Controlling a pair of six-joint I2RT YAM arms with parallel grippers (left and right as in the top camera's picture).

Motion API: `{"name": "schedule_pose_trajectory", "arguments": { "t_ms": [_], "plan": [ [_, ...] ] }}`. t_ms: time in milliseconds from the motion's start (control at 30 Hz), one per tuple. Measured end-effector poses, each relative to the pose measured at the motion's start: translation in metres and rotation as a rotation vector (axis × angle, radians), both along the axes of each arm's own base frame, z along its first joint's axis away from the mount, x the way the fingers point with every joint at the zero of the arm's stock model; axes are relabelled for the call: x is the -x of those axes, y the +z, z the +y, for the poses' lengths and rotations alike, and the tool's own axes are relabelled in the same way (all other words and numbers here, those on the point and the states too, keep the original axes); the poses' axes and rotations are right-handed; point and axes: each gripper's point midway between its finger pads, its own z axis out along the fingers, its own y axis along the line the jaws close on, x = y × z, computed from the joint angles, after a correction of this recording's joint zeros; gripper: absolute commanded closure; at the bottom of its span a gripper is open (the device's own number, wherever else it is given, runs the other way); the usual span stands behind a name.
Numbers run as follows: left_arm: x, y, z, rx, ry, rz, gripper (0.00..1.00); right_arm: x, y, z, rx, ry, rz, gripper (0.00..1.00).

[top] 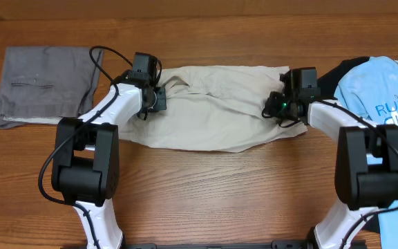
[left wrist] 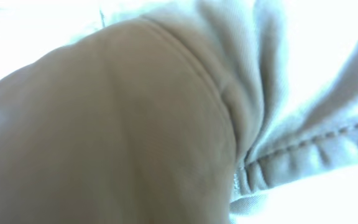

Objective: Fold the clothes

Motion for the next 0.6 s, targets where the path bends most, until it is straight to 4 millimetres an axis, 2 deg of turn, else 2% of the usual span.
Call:
{"name": "schedule_pose_trajectory", "arguments": {
  "t_ms": [167, 400, 600],
  "plan": [
    [-0.024, 0.001, 0.000, 0.002, 0.010, -0.130, 0.96, -0.033, 0.000, 0.003, -0.021, -0.004, -0.128, 0.96],
    [-0.066, 0.000, 0.002, 0.033, 0.032, -0.293, 0.96, -0.057, 0.002, 0.000, -0.012, -0.034, -0.227, 0.96],
    [-0.076, 0.004, 0.004, 0.034, 0.018, -0.275, 0.96, -0.074, 0.007, -0.002, 0.014, -0.033, -0.222, 0.96]
  ]
}}
